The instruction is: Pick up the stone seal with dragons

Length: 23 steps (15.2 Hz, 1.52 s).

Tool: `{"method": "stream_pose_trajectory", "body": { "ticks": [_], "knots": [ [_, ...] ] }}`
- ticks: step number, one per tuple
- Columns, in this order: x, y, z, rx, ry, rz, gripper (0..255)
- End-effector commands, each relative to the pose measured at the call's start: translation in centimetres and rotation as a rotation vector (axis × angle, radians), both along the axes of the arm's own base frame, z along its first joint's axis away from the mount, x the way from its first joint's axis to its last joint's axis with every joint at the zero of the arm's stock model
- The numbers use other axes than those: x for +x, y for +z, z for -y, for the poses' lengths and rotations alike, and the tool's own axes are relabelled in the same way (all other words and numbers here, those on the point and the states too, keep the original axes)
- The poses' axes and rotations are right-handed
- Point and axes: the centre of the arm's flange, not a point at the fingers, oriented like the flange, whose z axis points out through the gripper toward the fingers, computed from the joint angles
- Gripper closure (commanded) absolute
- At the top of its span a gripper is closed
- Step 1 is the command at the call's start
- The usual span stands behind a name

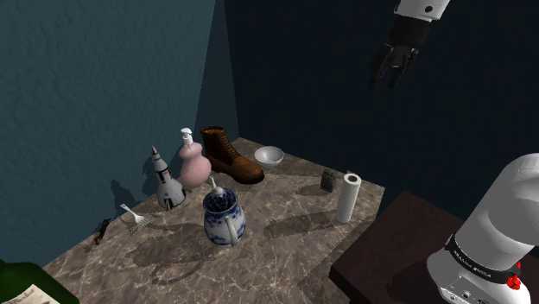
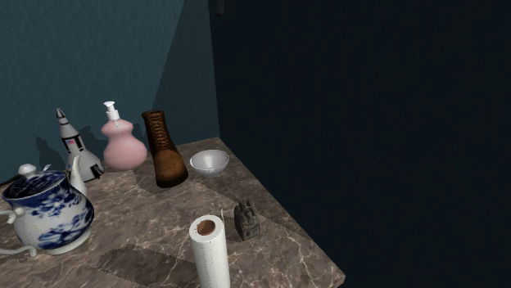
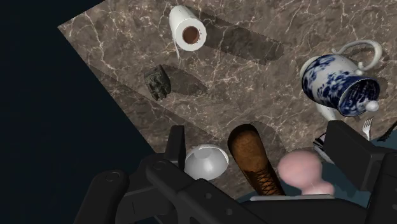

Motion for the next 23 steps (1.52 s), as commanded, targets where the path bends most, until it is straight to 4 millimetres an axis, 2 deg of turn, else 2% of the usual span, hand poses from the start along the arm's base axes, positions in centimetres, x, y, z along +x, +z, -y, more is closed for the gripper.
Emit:
{"method": "stream_pose_trajectory", "body": {
  "ticks": [1, 12, 23],
  "knots": [
    [0.0, 0.0, 0.0, 0.000, 0.000, 0.000, 0],
    [7.2, -12.7, 1.0, -0.053, -0.026, -0.057, 0],
    [13.7, -25.7, 2.9, -0.106, -0.052, -0.113, 0]
  ]
}}
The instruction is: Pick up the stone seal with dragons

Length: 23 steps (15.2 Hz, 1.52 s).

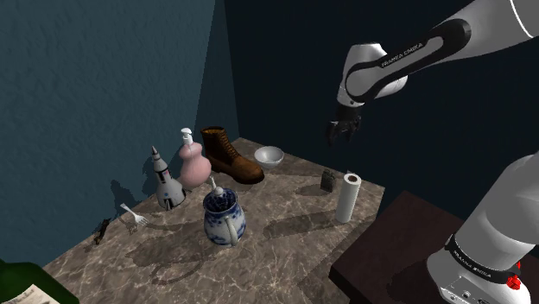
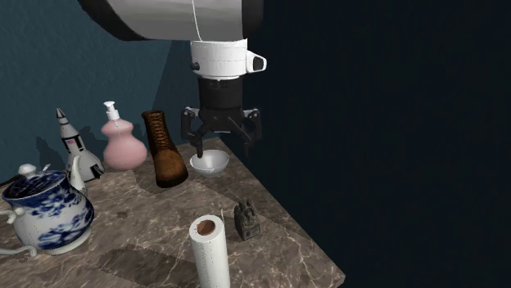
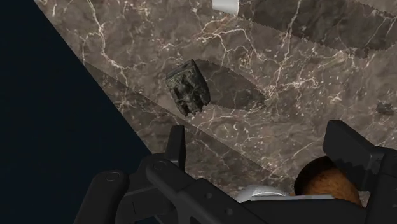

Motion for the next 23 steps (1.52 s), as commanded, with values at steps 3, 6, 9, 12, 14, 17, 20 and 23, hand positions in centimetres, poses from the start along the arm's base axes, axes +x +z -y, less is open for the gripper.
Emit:
{"method": "stream_pose_trajectory", "body": {
  "ticks": [3, 6, 9, 12, 14, 17, 20, 23],
  "knots": [
    [2.1, -5.0, 1.0, -0.020, -0.009, -0.020, 0],
    [3.7, -8.6, 1.7, -0.034, -0.016, -0.035, 0],
    [5.2, -12.2, 2.5, -0.049, -0.023, -0.051, 0],
    [6.6, -15.8, 3.3, -0.063, -0.030, -0.066, 0],
    [7.6, -18.2, 3.9, -0.073, -0.035, -0.077, 0],
    [7.6, -19.8, 3.9, -0.073, -0.035, -0.077, 0],
    [7.6, -21.4, 3.9, -0.073, -0.035, -0.077, 0],
    [7.6, -22.2, 3.9, -0.073, -0.035, -0.077, 0]
  ]
}}
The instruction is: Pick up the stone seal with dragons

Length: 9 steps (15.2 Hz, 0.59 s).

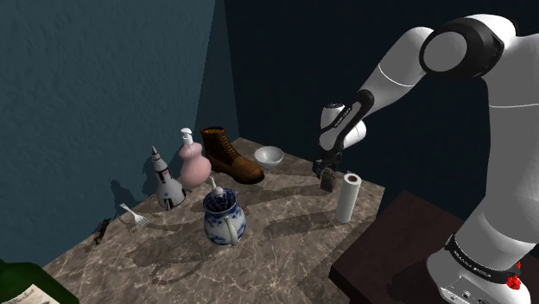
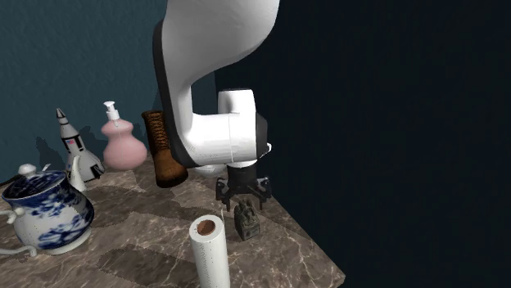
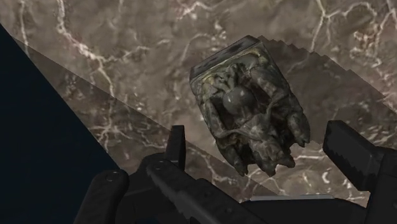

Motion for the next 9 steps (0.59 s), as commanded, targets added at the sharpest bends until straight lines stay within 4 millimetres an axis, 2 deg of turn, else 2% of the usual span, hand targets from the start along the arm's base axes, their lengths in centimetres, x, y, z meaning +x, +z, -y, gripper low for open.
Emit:
{"method": "stream_pose_trajectory", "body": {
  "ticks": [1, 2, 9],
  "knots": [
    [-0.01, -0.13, -0.03, 0.000, 0.000, 0.001, 0],
    [-0.02, -0.13, -0.03, 0.000, 0.000, 0.001, 255],
    [-0.05, -0.16, -0.05, 0.000, 0.000, 0.001, 255]
  ]
}}
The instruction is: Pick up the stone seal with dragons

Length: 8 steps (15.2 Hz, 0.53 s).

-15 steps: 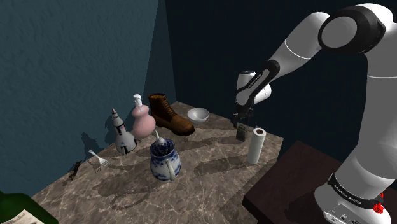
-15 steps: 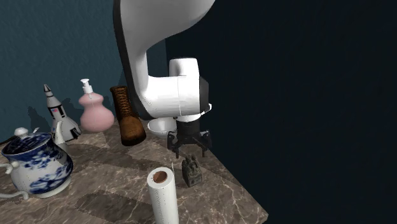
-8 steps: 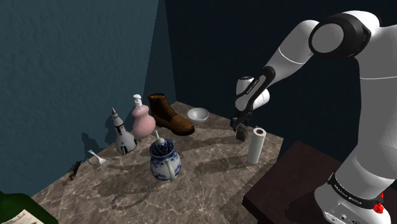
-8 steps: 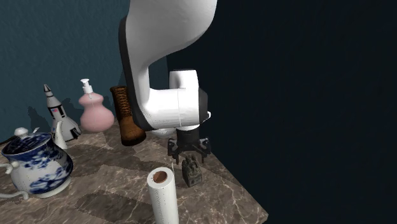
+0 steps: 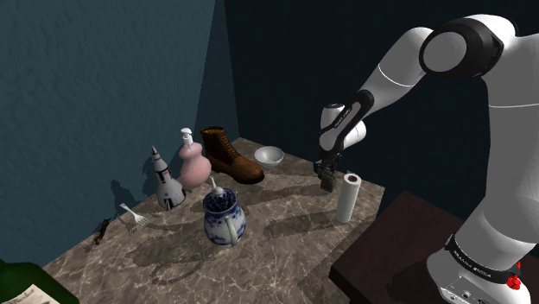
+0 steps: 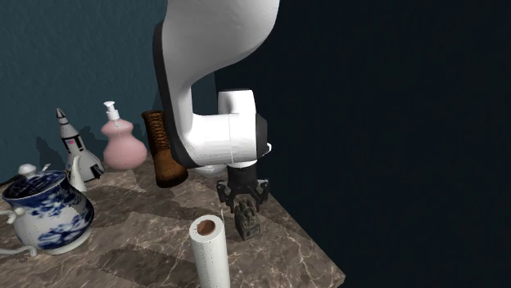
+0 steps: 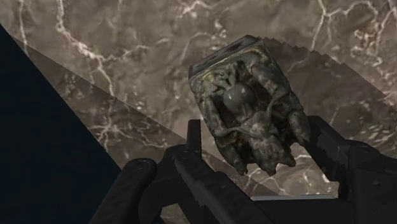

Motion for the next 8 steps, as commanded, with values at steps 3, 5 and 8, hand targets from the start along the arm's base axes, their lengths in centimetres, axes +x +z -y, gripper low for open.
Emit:
{"method": "stream_pose_trajectory", "body": {
  "ticks": [3, 5, 8],
  "knots": [
    [0.0, 0.4, 0.0, 0.001, 0.000, -0.003, 255],
    [0.0, 1.5, 0.0, 0.001, 0.000, -0.003, 255],
    [0.0, 3.1, 0.0, 0.001, 0.000, -0.003, 255]
  ]
}}
